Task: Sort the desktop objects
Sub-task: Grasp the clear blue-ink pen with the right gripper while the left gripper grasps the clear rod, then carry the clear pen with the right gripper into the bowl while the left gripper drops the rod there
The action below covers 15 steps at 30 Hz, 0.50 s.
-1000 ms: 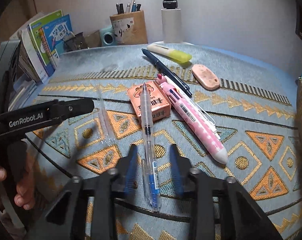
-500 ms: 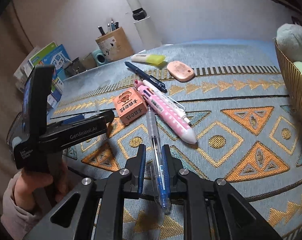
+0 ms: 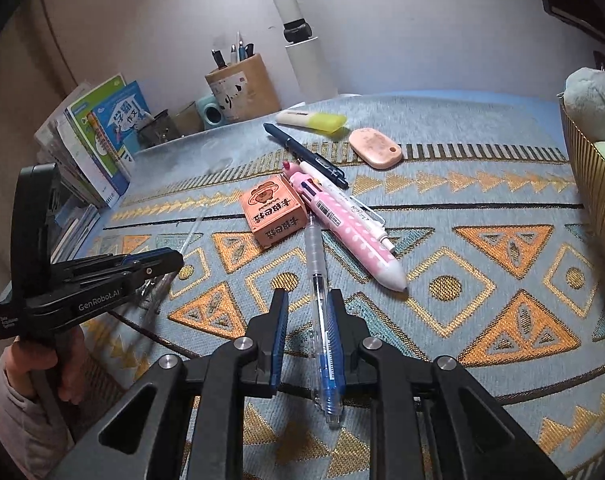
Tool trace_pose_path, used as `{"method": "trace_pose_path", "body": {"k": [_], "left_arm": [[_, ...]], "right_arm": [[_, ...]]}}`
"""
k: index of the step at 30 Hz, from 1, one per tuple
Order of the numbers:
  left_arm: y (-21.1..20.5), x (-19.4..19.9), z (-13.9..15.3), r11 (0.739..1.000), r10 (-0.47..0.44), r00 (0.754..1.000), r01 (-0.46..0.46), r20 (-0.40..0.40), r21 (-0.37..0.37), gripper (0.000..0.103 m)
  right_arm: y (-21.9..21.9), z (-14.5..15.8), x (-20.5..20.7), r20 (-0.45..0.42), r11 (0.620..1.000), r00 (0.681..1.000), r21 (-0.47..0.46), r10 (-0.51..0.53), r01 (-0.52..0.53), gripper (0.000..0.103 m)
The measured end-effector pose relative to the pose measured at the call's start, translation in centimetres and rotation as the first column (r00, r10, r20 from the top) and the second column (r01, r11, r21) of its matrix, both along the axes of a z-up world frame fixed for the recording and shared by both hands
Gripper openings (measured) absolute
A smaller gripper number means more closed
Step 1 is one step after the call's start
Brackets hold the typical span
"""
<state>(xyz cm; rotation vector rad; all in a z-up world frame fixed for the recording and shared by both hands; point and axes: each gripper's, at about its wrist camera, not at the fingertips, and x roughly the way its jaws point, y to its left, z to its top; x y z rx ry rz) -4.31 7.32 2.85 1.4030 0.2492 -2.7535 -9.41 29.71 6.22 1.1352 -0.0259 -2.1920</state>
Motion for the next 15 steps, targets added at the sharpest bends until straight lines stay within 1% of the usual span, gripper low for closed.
{"method": "trace_pose_path", "body": {"k": [1, 2, 3, 4, 5, 6, 7, 8, 9, 10, 11, 12, 13, 14, 15], "left_arm": [[0.3, -0.1, 0.0, 1.0, -0.009, 1.0, 0.009, -0.007, 0.002, 0.028], [0.5, -0.4, -0.1, 1.0, -0.017, 1.0, 0.017, -0.013, -0.01, 0.038], [0.9, -0.6, -0.3, 0.999, -0.028, 0.999, 0.027, -0.016, -0.03, 0.042], [1.5, -0.6, -0.4, 0.997, -0.035, 0.999, 0.034, -0.015, -0.07, 0.047], [2.2, -0.7, -0.6, 0.992, -0.041, 0.999, 0.039, -0.014, -0.123, 0.048], [2.6, -0.4, -0.5, 0.986, -0.04, 0.999, 0.034, -0.03, -0.161, 0.048], [2.7, -0.3, -0.5, 0.985, -0.036, 0.999, 0.03, -0.032, -0.172, 0.048], [2.6, -0.2, -0.4, 0.986, -0.031, 0.999, 0.026, -0.028, -0.163, 0.044], [2.3, -0.1, -0.4, 0.991, -0.035, 0.999, 0.031, -0.024, -0.132, 0.039], [2.2, 0.0, -0.3, 0.991, -0.031, 0.999, 0.027, -0.025, -0.131, 0.032], [2.2, 0.1, -0.3, 0.99, -0.032, 0.999, 0.028, -0.026, -0.141, 0.02], [2.2, 0.2, -0.2, 0.99, -0.038, 0.999, 0.035, -0.025, -0.137, 0.011], [2.3, 0.3, -0.2, 0.99, -0.041, 0.999, 0.038, -0.021, -0.133, 0.004], [2.4, 0.5, -0.2, 0.992, -0.046, 0.999, 0.043, -0.021, -0.12, 0.003], [2.2, 0.8, -0.1, 0.995, -0.055, 0.998, 0.053, -0.023, -0.09, 0.003]], "right_arm": [[0.0, -0.1, -0.2, 0.009, 1.0, 1.0, 0.007, -0.01, 0.01, 0.034], [0.0, -0.2, -0.4, 0.017, 1.0, 1.0, 0.007, -0.015, 0.015, 0.036], [-0.1, -0.2, -0.4, 0.02, 1.0, 1.0, 0.008, -0.017, 0.017, 0.037], [-0.2, -0.2, -0.4, 0.02, 1.0, 1.0, 0.013, -0.018, 0.018, 0.038], [-0.4, -0.2, -0.4, 0.013, 0.999, 1.0, 0.029, -0.018, 0.018, 0.038], [-0.7, -0.1, -0.3, -0.002, 0.998, 1.0, 0.053, -0.019, 0.019, 0.038], [-1.2, -0.1, -0.1, -0.023, 0.996, 1.0, 0.084, -0.02, 0.022, 0.038], [-1.7, -0.1, 0.1, -0.045, 0.993, 0.999, 0.117, -0.021, 0.026, 0.038], [-2.2, -0.1, 0.4, -0.069, 0.987, 0.997, 0.158, -0.015, 0.026, 0.038], [-2.8, -0.1, 0.7, -0.093, 0.98, 0.996, 0.198, -0.008, 0.026, 0.038], [-3.2, -0.2, 0.9, -0.112, 0.973, 0.994, 0.231, -0.001, 0.027, 0.037], [-3.4, -0.2, 1.1, -0.126, 0.968, 0.992, 0.251, 0.009, 0.023, 0.035], [-3.5, -0.2, 1.3, -0.121, 0.968, 0.992, 0.25, 0.026, 0.006, 0.015], [-3.3, -0.2, 1.3, -0.093, 0.976, 0.995, 0.219, 0.039, -0.018, 0.012], [-2.7, -0.2, 1.1, -0.035, 0.986, 0.998, 0.162, 0.047, -0.041, 0.012]]}}
